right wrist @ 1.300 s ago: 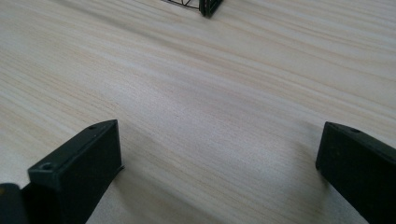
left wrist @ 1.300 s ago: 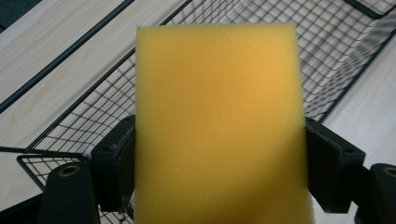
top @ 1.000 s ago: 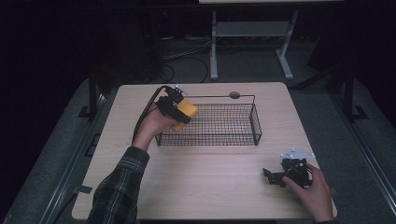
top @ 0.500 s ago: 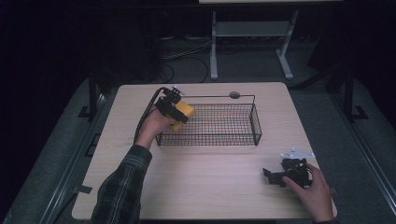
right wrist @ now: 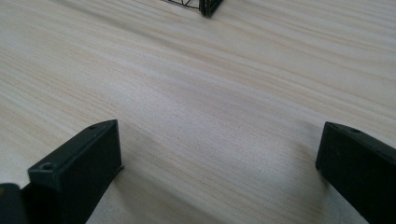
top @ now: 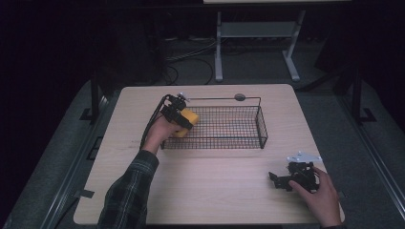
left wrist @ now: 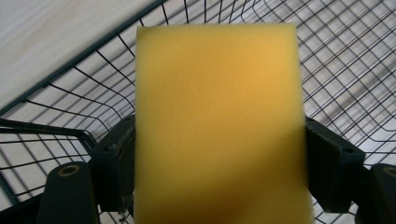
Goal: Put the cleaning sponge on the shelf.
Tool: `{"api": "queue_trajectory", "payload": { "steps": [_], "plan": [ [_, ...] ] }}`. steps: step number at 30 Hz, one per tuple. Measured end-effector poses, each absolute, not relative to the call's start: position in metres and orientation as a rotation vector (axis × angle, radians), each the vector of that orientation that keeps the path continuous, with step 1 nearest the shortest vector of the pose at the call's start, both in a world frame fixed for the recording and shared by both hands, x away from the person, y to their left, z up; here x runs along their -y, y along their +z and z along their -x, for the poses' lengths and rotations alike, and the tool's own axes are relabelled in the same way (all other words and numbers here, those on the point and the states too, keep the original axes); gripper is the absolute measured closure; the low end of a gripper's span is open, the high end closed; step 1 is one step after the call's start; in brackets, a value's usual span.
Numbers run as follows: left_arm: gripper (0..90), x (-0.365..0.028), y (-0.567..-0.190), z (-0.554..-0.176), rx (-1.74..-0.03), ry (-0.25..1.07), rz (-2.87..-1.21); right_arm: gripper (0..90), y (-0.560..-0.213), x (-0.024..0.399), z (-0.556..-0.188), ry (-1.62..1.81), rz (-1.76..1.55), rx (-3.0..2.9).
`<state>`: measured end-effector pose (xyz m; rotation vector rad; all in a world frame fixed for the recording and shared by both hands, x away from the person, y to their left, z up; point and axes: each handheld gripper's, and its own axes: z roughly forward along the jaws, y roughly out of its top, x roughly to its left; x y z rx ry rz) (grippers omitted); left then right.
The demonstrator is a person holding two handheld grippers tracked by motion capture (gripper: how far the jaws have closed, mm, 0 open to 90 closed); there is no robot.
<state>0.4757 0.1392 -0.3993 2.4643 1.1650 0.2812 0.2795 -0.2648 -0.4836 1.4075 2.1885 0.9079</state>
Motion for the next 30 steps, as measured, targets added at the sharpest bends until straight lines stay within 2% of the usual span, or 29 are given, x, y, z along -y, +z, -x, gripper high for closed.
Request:
{"api": "queue_trajectory", "payload": {
  "steps": [16, 20, 30],
  "plan": [
    [21.4, -0.1404, -0.4051, -0.4734, -1.172, 0.257, -2.474, 0.0, -0.4836, 0.2648, -0.2794, 0.908, -1.408, -2.189],
    [18.1, -0.1398, -0.4064, -0.4728, -1.172, 0.253, -2.487, 0.0, -0.4836, 0.2647, -0.2794, 0.908, -1.408, -2.189],
    [17.3, -0.1408, -0.3974, -0.4691, -1.151, 0.266, -2.459, 0.0, -0.4836, 0.2647, -0.2794, 0.908, -1.408, -2.188]
  ]
}}
